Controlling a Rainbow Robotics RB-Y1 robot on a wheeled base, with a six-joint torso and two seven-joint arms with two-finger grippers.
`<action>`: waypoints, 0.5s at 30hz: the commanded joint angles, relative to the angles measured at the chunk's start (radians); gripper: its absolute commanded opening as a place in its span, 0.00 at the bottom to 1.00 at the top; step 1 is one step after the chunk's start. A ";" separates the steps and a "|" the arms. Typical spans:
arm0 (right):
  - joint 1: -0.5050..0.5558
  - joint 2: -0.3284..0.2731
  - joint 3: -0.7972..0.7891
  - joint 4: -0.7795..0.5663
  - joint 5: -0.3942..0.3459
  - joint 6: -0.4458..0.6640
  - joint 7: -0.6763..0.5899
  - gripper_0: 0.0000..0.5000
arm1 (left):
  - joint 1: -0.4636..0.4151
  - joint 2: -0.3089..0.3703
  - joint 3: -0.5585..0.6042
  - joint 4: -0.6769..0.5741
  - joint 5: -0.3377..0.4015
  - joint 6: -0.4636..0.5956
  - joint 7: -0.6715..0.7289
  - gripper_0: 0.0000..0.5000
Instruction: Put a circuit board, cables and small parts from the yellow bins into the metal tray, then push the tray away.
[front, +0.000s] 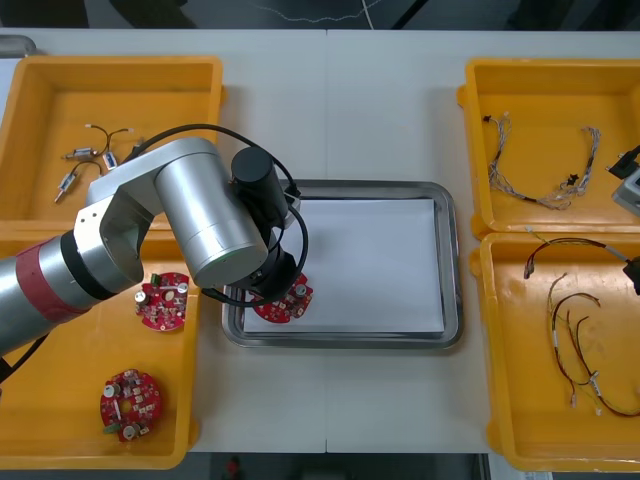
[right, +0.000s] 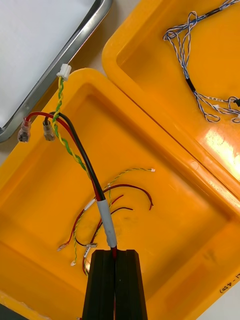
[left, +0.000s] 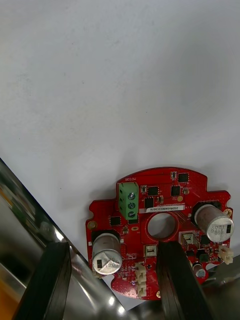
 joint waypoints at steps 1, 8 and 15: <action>-0.021 -0.038 0.013 -0.028 -0.010 0.003 0.031 0.00 | -0.038 -0.020 0.007 -0.033 -0.008 -0.002 0.104 1.00; -0.066 -0.039 0.057 -0.030 -0.037 0.003 0.031 0.00 | -0.040 -0.019 0.135 -0.112 0.037 0.111 0.106 1.00; -0.155 -0.041 0.155 -0.033 -0.051 0.003 0.033 0.00 | -0.040 0.010 0.307 -0.175 0.126 0.249 0.086 1.00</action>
